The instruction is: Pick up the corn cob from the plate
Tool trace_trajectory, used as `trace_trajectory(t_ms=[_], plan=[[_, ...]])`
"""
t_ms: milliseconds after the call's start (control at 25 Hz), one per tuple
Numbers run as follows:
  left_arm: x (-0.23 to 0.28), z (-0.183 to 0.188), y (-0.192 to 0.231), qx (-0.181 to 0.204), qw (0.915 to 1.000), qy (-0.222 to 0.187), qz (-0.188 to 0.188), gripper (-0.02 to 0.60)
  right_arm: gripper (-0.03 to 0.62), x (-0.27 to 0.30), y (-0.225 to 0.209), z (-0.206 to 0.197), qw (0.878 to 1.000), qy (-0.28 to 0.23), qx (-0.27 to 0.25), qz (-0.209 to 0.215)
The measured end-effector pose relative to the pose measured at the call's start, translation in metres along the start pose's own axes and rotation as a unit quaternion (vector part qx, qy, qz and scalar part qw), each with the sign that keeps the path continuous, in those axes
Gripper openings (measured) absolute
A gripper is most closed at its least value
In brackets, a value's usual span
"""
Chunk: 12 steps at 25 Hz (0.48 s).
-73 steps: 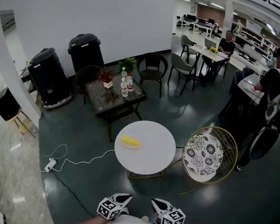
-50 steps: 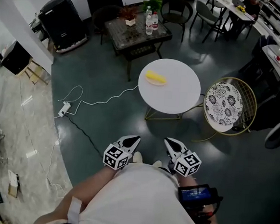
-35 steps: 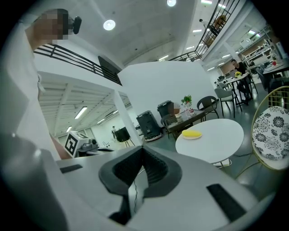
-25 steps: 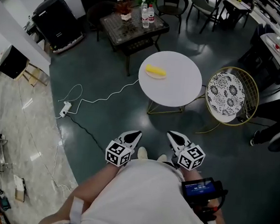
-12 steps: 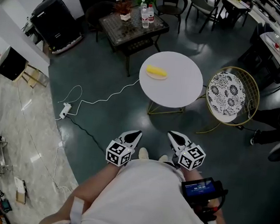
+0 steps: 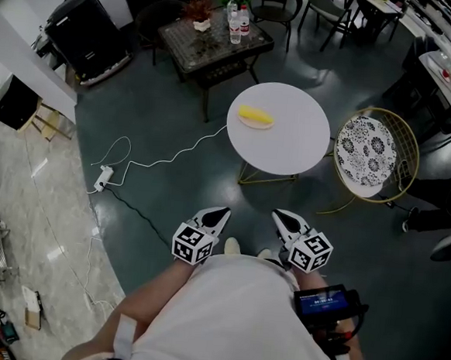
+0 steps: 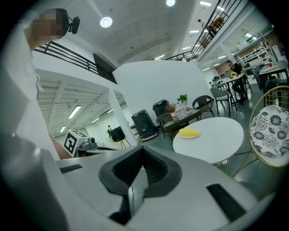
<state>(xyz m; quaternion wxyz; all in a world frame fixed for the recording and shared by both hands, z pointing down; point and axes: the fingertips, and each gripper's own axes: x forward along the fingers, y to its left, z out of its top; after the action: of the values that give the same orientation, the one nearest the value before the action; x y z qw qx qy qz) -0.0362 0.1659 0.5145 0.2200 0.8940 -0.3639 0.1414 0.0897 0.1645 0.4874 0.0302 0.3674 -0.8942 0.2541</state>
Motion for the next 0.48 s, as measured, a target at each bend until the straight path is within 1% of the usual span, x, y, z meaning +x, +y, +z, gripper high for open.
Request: trace_trajectory(t_ms=[480], plan=[[-0.016,0.002,0.05,-0.015,0.9998,-0.002,0.011,0.008,0.008,0.051,0.008,0.011,1.0,0.019,-0.011,-0.003]])
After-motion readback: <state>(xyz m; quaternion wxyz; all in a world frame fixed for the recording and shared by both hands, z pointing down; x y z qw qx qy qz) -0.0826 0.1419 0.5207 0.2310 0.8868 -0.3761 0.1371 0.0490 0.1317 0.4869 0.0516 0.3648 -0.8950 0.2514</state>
